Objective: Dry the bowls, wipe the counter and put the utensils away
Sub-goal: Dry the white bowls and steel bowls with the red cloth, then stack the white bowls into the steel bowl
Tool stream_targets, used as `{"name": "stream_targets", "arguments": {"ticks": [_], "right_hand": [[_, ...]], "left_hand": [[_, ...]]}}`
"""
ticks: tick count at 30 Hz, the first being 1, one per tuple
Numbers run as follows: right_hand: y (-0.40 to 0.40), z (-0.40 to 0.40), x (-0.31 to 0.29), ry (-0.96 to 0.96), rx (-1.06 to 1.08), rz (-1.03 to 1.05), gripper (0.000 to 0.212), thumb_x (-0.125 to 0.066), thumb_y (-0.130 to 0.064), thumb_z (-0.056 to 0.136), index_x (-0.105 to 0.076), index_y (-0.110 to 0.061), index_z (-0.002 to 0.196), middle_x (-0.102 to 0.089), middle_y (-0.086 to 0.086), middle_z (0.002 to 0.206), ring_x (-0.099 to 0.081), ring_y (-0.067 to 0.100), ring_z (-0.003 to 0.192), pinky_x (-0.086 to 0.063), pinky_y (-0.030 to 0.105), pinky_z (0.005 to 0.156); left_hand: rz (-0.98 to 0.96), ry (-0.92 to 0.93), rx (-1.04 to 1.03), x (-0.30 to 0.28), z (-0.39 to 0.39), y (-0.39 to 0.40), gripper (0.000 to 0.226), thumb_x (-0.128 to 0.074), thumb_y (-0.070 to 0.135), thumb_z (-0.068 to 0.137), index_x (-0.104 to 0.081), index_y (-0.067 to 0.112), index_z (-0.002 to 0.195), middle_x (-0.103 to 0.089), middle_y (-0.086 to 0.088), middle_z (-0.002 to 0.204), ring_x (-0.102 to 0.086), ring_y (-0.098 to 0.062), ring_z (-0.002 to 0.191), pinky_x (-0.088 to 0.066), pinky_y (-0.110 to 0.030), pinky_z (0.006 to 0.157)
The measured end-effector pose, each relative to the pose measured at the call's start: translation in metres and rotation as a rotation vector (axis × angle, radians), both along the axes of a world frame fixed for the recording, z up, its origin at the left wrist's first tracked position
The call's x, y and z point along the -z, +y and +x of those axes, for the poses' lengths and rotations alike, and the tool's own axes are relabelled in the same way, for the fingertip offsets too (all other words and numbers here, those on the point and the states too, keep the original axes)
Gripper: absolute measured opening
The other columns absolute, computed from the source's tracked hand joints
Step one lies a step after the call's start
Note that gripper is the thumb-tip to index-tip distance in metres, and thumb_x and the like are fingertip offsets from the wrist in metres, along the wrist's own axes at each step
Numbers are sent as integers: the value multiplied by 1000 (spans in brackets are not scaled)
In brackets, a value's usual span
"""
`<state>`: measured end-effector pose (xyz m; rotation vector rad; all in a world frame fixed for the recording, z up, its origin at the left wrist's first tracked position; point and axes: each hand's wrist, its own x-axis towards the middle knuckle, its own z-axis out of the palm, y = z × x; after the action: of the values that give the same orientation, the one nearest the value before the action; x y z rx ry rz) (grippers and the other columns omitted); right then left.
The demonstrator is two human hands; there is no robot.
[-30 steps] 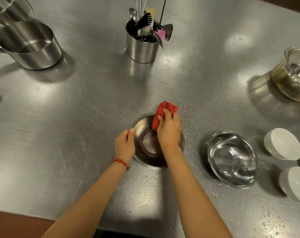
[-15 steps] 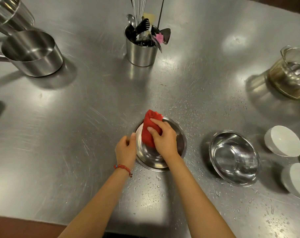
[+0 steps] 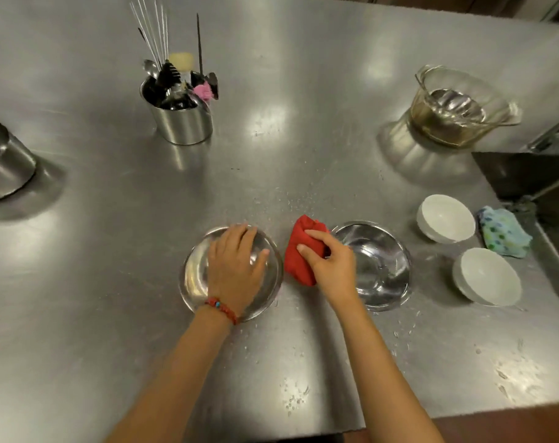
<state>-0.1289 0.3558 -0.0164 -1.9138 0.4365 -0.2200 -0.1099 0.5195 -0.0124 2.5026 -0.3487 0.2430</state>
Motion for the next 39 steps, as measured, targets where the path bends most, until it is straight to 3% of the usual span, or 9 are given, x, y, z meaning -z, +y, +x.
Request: {"name": "stream_targets", "arguments": {"ticks": [4, 7, 11, 16, 21, 23, 27, 34, 39], "right_hand": [[-60, -10, -7, -13, 67, -31, 28, -74, -20, 74, -69, -26, 101, -68, 3, 108, -60, 17, 95, -48, 36, 91], [-118, -18, -11, -23, 88, -33, 28, -74, -19, 74, -69, -26, 101, -68, 1, 106, -60, 14, 93, -48, 30, 88], [-204, -24, -15, -43, 80, -7, 28, -73, -17, 75, -68, -24, 102, -66, -3, 103, -60, 12, 94, -44, 20, 83], [-306, -23, -22, -14, 123, 8, 26, -72, -19, 77, -67, -27, 101, -66, -2, 104, -61, 17, 98, -49, 32, 88], [-387, -13, -21, -23, 174, -11, 28, -72, -17, 77, -67, -23, 104, -65, 0, 110, -58, 13, 101, -46, 23, 88], [-413, -4, -18, -19, 212, -24, 30, -72, -17, 77, -67, -21, 106, -63, -1, 109, -56, 12, 102, -43, 23, 90], [-457, 27, -8, 0, 249, 28, 32, -71, -16, 78, -66, -21, 109, -61, -5, 105, -54, 8, 96, -39, 14, 78], [-493, 101, 20, 77, 210, -46, 37, -70, -19, 79, -64, -18, 115, -62, 7, 122, -56, 17, 106, -40, 22, 91], [-502, 134, 41, 158, 146, -85, 43, -66, -17, 82, -57, -16, 125, -57, 11, 130, -52, 25, 118, -38, 30, 102]], "left_hand": [[142, -44, 104, 1, -1, -57, 41, -48, 30, 81, -65, 2, 105, -66, -20, 110, -62, -35, 102, -47, -44, 87], [198, -61, 157, 0, 0, -113, 44, -42, 34, 81, -66, 3, 102, -68, -20, 106, -65, -35, 97, -50, -45, 83], [163, -32, 185, -3, -1, -195, 47, -42, 33, 83, -64, 0, 107, -64, -23, 111, -60, -39, 104, -47, -52, 88], [177, -30, 179, -16, 0, -292, 40, -54, 26, 81, -63, -2, 110, -63, -24, 113, -59, -40, 106, -46, -52, 88], [191, 16, 234, -23, 10, -362, 51, -37, 33, 84, -62, -3, 110, -63, -26, 111, -59, -42, 103, -47, -53, 85], [187, 30, 250, -22, 20, -381, 54, -34, 36, 85, -60, -2, 114, -60, -26, 117, -56, -42, 108, -46, -53, 89], [184, 37, 254, -19, 44, -411, 54, -33, 37, 85, -59, 0, 114, -60, -24, 118, -55, -42, 109, -45, -54, 90], [197, 20, 214, -2, 74, -433, 40, -54, 24, 82, -60, -1, 114, -61, -24, 117, -56, -42, 109, -44, -54, 90], [211, 26, 182, 11, 79, -429, 40, -55, 25, 82, -62, 0, 112, -62, -23, 116, -57, -42, 108, -45, -54, 88]]}}
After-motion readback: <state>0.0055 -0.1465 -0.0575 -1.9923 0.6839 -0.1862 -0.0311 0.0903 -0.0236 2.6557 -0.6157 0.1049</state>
